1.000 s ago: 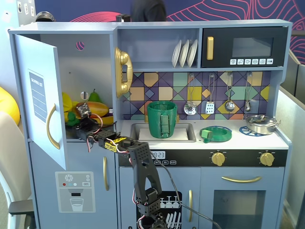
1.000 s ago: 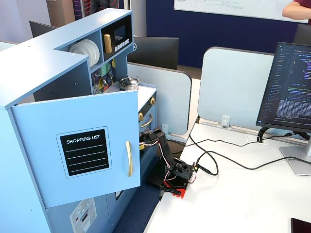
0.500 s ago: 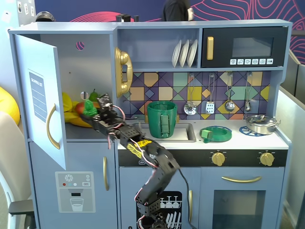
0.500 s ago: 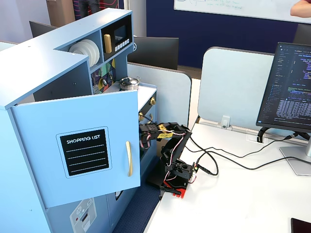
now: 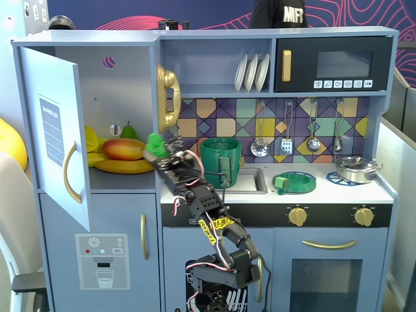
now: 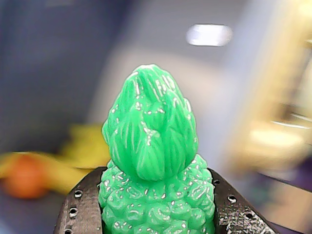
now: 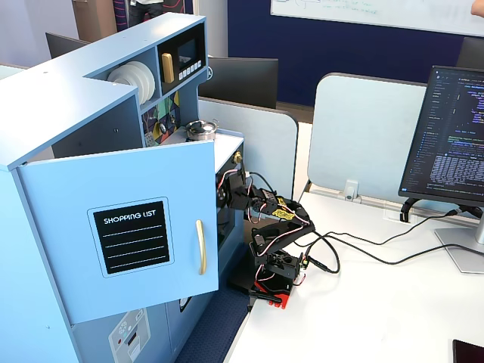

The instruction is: Pick up the green pineapple from the left cabinet and place it in the green recipient

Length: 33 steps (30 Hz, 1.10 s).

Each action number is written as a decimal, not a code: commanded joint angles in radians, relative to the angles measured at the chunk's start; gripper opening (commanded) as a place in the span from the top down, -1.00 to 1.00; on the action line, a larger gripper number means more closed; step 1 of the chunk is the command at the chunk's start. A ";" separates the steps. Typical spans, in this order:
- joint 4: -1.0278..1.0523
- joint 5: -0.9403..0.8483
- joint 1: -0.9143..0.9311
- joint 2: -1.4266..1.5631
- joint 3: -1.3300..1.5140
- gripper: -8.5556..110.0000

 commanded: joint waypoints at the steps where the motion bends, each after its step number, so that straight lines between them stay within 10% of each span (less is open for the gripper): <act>1: 0.014 0.060 0.193 0.044 -0.009 0.86; 11: -0.008 0.130 0.517 -0.202 -0.164 0.86; 33: -0.135 0.123 0.638 -0.999 -0.847 0.86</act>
